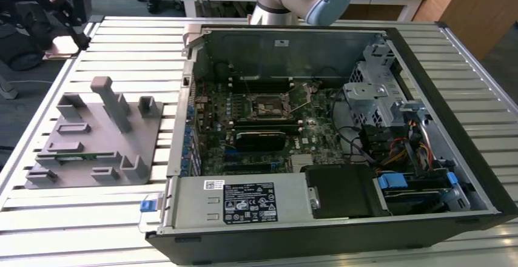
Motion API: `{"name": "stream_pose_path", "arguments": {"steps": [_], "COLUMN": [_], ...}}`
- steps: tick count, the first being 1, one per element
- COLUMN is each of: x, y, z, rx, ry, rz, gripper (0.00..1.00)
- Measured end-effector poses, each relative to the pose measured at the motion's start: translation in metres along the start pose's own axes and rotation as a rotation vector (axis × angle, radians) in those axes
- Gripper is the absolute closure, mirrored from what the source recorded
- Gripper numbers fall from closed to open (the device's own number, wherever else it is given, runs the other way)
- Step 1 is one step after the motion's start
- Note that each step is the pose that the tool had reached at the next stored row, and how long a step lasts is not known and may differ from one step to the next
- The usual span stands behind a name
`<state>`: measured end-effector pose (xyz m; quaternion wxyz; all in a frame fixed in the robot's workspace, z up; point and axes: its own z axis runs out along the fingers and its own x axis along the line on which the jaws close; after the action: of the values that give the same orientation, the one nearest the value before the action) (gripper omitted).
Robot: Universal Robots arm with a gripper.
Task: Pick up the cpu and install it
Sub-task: 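Pick up the cpu and move it towards the insertion slot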
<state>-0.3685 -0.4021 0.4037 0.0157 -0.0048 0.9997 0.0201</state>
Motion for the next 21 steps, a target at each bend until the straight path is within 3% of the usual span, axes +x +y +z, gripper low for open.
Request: {"name": "stream_pose_path", "arguments": {"steps": [21], "x": [-0.0321], "y": [-0.0003], "z": [0.0014], "rx": [0.0000], "ry": [0.0000], "rz": [0.000], "gripper": [0.47]}}
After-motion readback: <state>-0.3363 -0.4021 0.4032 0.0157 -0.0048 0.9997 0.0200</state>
